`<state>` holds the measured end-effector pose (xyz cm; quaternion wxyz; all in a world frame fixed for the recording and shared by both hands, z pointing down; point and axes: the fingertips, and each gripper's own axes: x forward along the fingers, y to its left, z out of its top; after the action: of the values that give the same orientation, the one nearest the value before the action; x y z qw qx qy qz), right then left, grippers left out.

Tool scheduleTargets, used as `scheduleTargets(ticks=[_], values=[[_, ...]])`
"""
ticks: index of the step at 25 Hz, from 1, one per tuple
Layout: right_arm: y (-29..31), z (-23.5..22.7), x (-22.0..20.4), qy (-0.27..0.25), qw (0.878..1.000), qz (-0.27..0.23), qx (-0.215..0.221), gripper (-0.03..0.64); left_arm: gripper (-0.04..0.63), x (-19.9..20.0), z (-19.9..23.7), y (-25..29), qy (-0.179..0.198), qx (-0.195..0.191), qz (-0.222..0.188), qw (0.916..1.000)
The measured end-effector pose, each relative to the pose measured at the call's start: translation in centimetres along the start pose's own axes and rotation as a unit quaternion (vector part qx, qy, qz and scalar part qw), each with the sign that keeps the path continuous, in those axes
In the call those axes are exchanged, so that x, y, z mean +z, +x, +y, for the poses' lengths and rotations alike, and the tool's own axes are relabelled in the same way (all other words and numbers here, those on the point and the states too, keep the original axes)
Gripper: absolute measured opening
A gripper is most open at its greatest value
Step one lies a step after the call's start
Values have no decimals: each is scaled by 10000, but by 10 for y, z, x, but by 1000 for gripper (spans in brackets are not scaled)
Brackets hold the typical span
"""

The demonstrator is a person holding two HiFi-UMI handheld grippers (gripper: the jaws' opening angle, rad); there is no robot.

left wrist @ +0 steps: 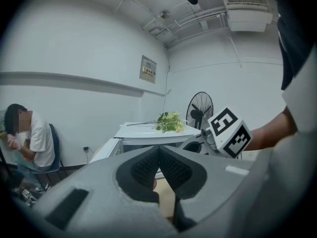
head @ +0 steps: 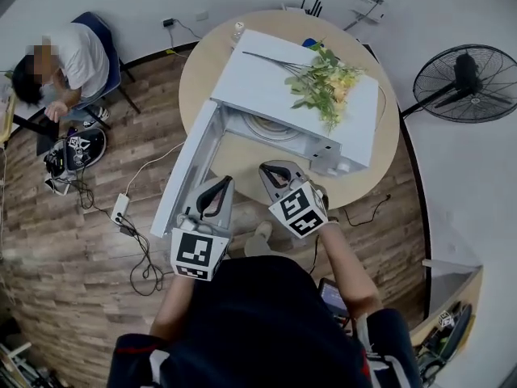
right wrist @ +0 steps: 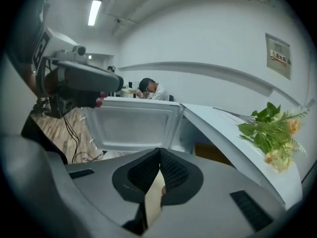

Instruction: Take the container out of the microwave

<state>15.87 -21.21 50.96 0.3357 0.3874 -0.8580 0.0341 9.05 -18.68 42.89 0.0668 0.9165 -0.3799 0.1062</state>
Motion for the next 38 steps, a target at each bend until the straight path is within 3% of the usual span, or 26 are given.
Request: scheduleTargets(ticks=[4,10,14,22,30,38], values=[[33,2,-27,-597,9963,596,151,8,14,-13,5,-2,-116,70,139,9998],[74,-19,-57,-657,9915,1119,89,8,14,-27,8,-5,-158,97,338,9993],[95,-32,-72,-846,9864,1407,-22,77,14,-36,11,-7,-225,122,448,9987],[137,-69,-82,-1218,9778,1624,-519,253,14,-49,19,-7,-371,149,626,9972],[159,-92,-89,-1662,9651,1854,-815,285,14,-52,26,-4,-308,192,681,9970],[174,-95,-93,-1840,9584,2023,-813,288,14,-48,26,-5,-519,174,632,9965]])
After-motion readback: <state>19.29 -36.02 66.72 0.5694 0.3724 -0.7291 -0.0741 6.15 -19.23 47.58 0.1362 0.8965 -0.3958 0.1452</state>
